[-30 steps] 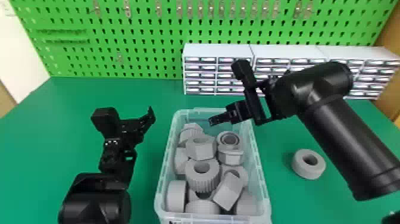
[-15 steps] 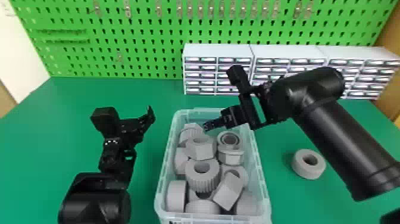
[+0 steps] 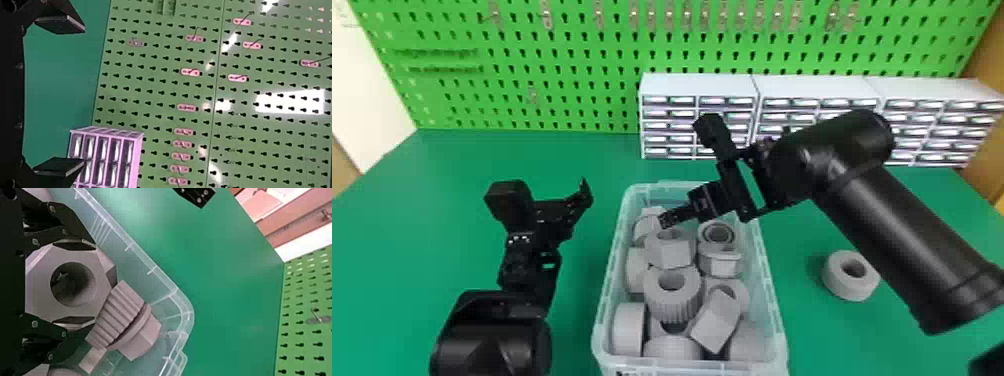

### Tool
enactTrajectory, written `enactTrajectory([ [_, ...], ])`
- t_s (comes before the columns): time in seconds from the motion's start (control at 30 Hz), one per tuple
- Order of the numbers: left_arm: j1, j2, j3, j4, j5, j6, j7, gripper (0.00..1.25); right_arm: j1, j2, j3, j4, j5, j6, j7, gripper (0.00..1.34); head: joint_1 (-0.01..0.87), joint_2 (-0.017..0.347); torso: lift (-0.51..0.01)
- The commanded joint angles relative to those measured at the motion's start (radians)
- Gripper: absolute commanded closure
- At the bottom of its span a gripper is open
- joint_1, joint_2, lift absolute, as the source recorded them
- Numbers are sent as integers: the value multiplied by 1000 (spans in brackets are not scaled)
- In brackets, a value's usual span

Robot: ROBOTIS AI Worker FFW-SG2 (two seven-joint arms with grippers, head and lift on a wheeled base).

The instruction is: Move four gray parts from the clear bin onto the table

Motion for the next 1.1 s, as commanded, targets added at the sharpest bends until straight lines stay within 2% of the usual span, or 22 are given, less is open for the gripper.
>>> enactTrajectory([
  [0.0, 0, 0, 0, 0, 0, 0, 0, 98, -5, -3, 27, -4, 3, 0, 20, 582, 693, 72, -52],
  [0.5, -5, 0, 2, 0, 0, 0, 0, 98, -13, -1, 70, 0, 28, -8, 43, 562, 693, 72, -52],
  [1.07, -9, 2, 2, 0, 0, 0, 0, 98, -21, 5, 130, 6, 11, -17, 46, 544, 693, 72, -52],
])
